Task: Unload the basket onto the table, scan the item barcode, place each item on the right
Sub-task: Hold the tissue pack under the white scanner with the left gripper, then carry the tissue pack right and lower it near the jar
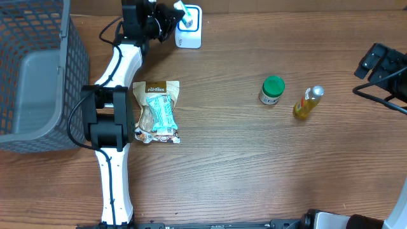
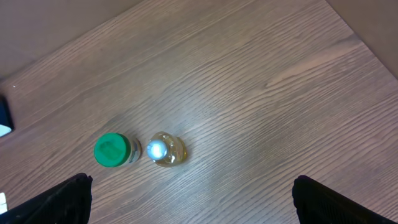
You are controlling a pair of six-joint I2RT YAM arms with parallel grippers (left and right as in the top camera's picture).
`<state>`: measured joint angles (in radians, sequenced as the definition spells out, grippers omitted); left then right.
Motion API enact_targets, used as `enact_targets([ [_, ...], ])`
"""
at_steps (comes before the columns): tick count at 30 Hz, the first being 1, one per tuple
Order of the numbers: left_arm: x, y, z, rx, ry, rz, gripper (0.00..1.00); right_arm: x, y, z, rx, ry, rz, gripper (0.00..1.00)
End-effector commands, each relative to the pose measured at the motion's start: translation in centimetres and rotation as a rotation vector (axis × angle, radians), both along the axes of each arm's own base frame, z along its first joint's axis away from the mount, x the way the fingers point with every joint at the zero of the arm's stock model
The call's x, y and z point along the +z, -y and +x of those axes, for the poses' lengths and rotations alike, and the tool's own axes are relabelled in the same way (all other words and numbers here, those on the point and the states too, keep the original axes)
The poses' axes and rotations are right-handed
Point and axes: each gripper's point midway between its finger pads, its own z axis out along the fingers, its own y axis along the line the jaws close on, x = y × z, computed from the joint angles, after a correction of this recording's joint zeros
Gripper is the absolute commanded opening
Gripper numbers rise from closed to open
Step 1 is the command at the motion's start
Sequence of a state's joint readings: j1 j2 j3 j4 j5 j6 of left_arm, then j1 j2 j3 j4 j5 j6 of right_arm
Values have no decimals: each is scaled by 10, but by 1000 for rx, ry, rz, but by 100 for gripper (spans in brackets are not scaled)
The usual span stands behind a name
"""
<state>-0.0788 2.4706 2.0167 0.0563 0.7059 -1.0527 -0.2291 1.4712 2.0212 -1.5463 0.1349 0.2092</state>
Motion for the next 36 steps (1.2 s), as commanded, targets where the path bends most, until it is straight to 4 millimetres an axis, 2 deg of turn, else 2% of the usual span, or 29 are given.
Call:
enact_targets([
  [1, 26, 25, -19, -155, 54, -48, 4, 1, 1, 0, 0, 4, -6, 100],
  [6, 79, 41, -44, -284, 129, -91, 4, 1, 1, 0, 0, 4, -6, 100],
  [9, 113, 55, -73, -414, 158, -131, 4, 1, 1, 0, 0, 4, -6, 100],
  [11, 124, 63, -92, -484, 138, -148, 4, 1, 1, 0, 0, 4, -6, 100],
  [14, 128, 75, -118, -551, 83, -137, 4, 1, 1, 0, 0, 4, -6, 100],
  [18, 114, 89, -151, -616, 14, -80, 4, 1, 1, 0, 0, 4, -6, 100],
  [24, 77, 116, -211, -737, -161, 4, 4, 1, 1, 0, 0, 4, -6, 100],
  [29, 36, 131, -270, -852, -297, 211, 4, 1, 1, 0, 0, 4, -6, 100],
  [31, 24, 140, -298, -934, -324, 299, 4, 1, 1, 0, 0, 4, -6, 100],
  [36, 0, 161, -346, -1055, -355, 518, 5, 1, 1, 0, 0, 4, -6, 100],
])
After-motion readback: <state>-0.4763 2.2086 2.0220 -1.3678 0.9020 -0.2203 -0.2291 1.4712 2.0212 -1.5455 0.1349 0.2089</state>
